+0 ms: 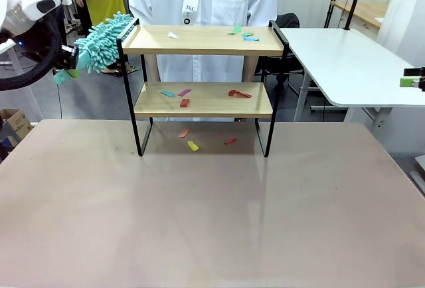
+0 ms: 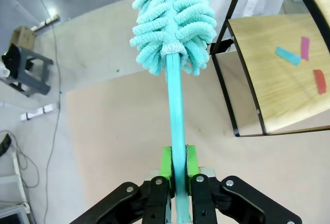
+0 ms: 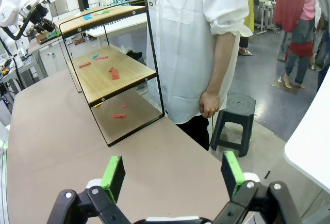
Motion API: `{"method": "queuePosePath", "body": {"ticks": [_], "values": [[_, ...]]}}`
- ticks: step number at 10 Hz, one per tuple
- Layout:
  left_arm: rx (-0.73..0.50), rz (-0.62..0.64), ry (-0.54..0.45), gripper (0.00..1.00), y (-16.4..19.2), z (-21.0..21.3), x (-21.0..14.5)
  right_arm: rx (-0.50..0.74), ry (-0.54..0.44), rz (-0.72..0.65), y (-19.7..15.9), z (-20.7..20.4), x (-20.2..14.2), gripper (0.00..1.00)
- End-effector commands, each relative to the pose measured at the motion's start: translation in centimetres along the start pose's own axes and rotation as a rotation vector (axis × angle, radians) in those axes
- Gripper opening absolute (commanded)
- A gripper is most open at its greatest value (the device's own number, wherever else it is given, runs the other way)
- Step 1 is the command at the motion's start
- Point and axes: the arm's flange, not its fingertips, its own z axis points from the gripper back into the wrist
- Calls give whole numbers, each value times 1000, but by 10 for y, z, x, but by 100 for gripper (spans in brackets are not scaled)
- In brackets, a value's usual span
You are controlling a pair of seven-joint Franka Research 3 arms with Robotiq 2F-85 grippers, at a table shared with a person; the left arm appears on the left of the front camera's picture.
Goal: Clean the shelf.
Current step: Clean the specific section of the Shelf indicated by the human with the Duster.
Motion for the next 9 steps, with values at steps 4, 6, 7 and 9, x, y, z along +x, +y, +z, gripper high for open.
{"method": "queuePosePath", "body": {"ticks": [4,6,7,9], "values": [[75,-143,262,13,-6,105,1,-1,5,6,1,0,2,100],[135,-278,457,13,-14,136,-1,-1,5,6,1,0,2,100],[150,-348,575,13,-17,148,-6,-1,5,6,1,0,2,100],[114,-453,747,13,-19,167,-10,-1,5,6,1,0,2,100]]}}
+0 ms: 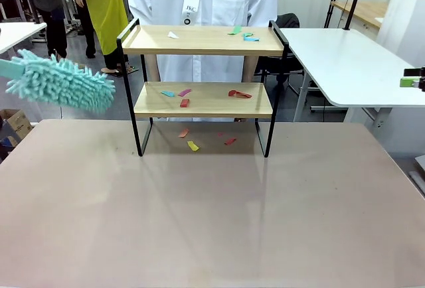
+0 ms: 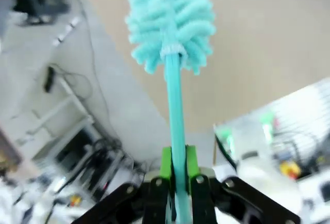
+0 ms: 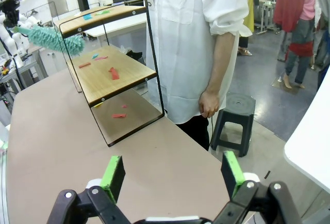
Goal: Clean the shelf.
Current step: Clean the specific section of the Shelf indicated by the human with the Duster.
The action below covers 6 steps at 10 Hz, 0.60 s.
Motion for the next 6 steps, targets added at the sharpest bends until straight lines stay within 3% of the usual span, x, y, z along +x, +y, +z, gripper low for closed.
{"method": "queuePosePath", "body": {"ticks": [1,4,6], "values": [[-53,-162,130,13,6,14,-7,-1,6,6,1,0,2,100],[-169,-399,262,13,-21,4,-23,-1,6,6,1,0,2,100],[-219,-540,276,13,-39,-8,-26,-1,6,6,1,0,2,100]]}}
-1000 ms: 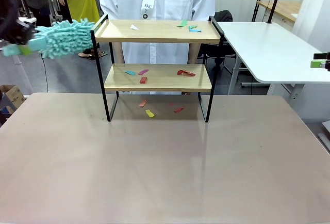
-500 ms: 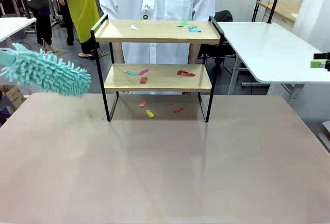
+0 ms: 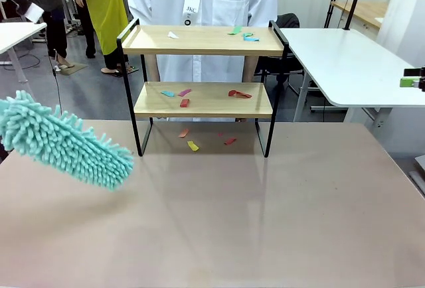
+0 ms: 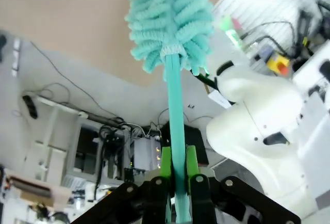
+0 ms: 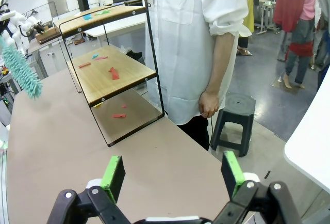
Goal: Clean the shelf.
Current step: Clean the specific section of the Shelf indicated by the human with the Duster.
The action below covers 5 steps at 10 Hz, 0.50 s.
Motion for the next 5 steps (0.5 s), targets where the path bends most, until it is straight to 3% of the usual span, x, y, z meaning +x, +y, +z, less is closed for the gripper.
{"method": "queuePosePath", "body": {"ticks": [1,3,4,5], "values": [[-4,-100,19,13,-6,-9,-2,-1,6,6,1,0,2,100],[27,-138,-38,13,-12,-16,-2,-1,6,6,1,0,2,100],[15,-140,-118,13,-8,-15,-2,-1,6,6,1,0,2,100],[11,-109,10,13,-13,-8,7,-1,6,6,1,0,2,100]]}}
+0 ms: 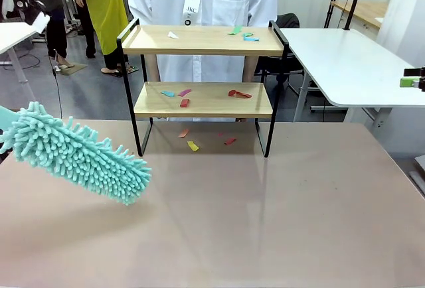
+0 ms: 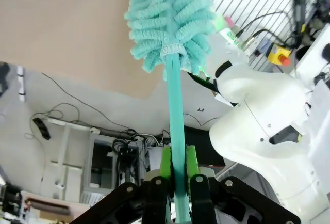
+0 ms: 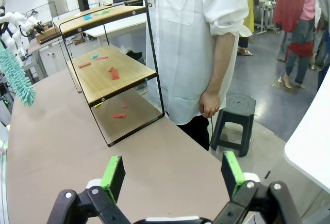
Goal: Clean the shelf.
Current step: Clean the specific section of the Shelf indicated by the human with the Duster.
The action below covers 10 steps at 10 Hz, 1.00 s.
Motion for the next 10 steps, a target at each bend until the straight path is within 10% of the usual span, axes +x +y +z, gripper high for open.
{"method": "queuePosePath", "body": {"ticks": [1,10], "values": [[-9,6,44,13,-1,0,3,-1,6,6,1,0,2,100],[-9,6,44,13,-1,0,3,-1,6,6,1,0,2,100]]}}
